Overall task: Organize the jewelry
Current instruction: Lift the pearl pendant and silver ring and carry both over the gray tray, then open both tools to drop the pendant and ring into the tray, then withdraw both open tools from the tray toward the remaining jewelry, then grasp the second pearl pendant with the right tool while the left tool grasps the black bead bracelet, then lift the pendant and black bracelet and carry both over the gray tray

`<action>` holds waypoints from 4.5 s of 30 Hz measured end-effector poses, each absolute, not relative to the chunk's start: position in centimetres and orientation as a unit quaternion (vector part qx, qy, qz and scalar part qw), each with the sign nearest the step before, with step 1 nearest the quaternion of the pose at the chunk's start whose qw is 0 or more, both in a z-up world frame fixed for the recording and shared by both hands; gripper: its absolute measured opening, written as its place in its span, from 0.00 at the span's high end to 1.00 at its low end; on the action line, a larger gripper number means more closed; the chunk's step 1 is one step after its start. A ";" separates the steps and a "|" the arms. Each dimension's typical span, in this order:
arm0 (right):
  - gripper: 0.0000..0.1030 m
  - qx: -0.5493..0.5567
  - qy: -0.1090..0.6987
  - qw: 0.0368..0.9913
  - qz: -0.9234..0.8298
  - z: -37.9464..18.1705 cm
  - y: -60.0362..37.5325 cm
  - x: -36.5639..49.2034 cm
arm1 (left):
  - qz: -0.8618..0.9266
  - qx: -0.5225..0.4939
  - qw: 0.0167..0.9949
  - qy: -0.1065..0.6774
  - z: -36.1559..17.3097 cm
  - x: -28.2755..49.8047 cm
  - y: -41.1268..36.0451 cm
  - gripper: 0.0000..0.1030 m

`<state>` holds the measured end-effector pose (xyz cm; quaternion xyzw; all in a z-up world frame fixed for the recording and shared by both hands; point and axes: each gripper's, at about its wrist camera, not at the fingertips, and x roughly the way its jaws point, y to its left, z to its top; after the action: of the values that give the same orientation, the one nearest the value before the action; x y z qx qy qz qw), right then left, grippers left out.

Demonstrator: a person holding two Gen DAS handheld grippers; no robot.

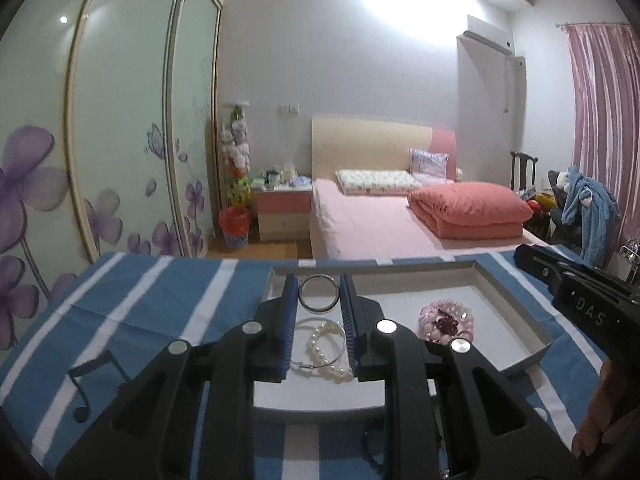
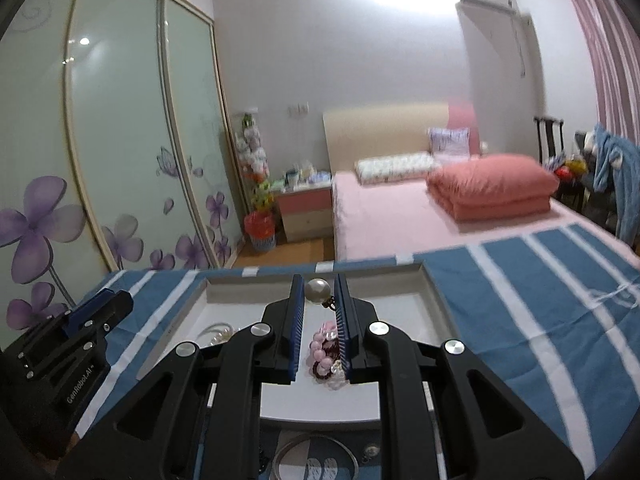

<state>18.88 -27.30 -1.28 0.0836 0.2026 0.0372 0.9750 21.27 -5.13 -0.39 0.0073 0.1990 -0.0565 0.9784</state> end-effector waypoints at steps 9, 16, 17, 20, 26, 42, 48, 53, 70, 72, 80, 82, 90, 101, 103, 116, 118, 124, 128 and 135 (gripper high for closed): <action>0.84 0.114 0.279 0.952 0.046 -4.3 -27.7 23.1 | -0.067 0.010 0.963 0.262 -3.7 26.3 -6.0 0.79; 0.82 0.117 0.303 0.944 0.058 -5.0 -27.4 24.3 | -0.077 0.000 0.954 0.290 -5.1 28.1 -6.2 0.77; 0.77 0.119 0.304 0.943 0.060 -5.0 -27.4 24.3 | -0.078 -0.004 0.953 0.292 -5.1 28.3 -6.1 0.75; 0.71 0.131 0.303 0.942 0.061 -5.1 -27.9 23.9 | -0.074 -0.009 0.954 0.289 -5.0 28.2 -5.5 0.64; 0.71 0.151 0.295 0.942 0.049 -4.3 -29.4 23.1 | -0.063 -0.029 0.956 0.286 -4.0 27.3 -4.0 0.63; 0.72 0.152 0.323 0.934 0.027 -4.7 -32.2 18.6 | -0.062 -0.034 0.946 0.316 -3.4 20.5 -0.6 0.63; 0.72 0.134 0.362 0.922 0.024 -6.5 -32.2 17.4 | -0.069 -0.032 0.937 0.342 -4.4 19.0 -0.6 0.59; 0.73 0.126 0.385 0.914 0.028 -7.6 -31.8 17.0 | -0.078 -0.018 0.933 0.351 -5.0 18.1 -1.1 0.54; 0.76 0.102 0.409 0.905 0.050 -9.1 -30.5 16.6 | -0.091 0.006 0.921 0.379 -6.5 18.2 -3.2 0.53; 0.76 0.098 0.410 0.906 0.042 -9.2 -30.5 16.6 | -0.094 0.010 0.919 0.383 -6.6 18.2 -3.5 0.53; 0.76 0.089 0.413 0.906 0.033 -9.4 -30.2 18.0 | -0.095 0.015 0.916 0.390 -7.2 18.3 -4.0 0.53; 0.76 0.080 0.415 0.906 0.034 -9.5 -29.8 18.3 | -0.094 0.016 0.915 0.392 -7.3 18.4 -4.0 0.53; 0.86 0.052 0.422 0.905 0.016 -9.7 -30.1 17.8 | -0.099 0.019 0.912 0.398 -7.5 18.6 -4.3 0.53; 0.86 0.047 0.422 0.905 0.011 -9.9 -30.9 16.7 | -0.116 0.032 0.896 0.428 -8.7 20.0 -7.1 0.53; 0.86 0.049 0.422 0.905 0.011 -9.9 -30.8 16.7 | -0.114 0.035 0.892 0.436 -9.1 20.4 -7.6 0.58; 0.86 0.048 0.423 0.905 0.016 -9.7 -30.7 16.0 | -0.050 0.057 0.898 0.433 -8.9 20.3 -3.0 0.78; 0.86 0.048 0.424 0.904 0.016 -9.6 -30.7 16.4 | -0.053 0.055 0.898 0.433 -8.9 20.1 -2.8 0.77; 0.86 0.044 0.424 0.904 0.015 -9.6 -30.7 16.3 | -0.061 0.056 0.897 0.433 -8.8 20.0 -3.0 0.81; 0.86 0.054 0.423 0.905 0.016 -9.5 -30.9 16.3 | -0.067 0.054 0.897 0.433 -8.8 19.9 -3.2 0.95; 0.86 0.072 0.410 0.909 0.017 -9.0 -31.5 15.9 | -0.070 0.023 0.900 0.430 -8.3 19.7 -2.1 0.95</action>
<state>15.87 -31.51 -9.01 0.0720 0.4104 0.0166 0.9089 19.73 -2.12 -8.33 0.0233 0.4301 -0.0699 0.8998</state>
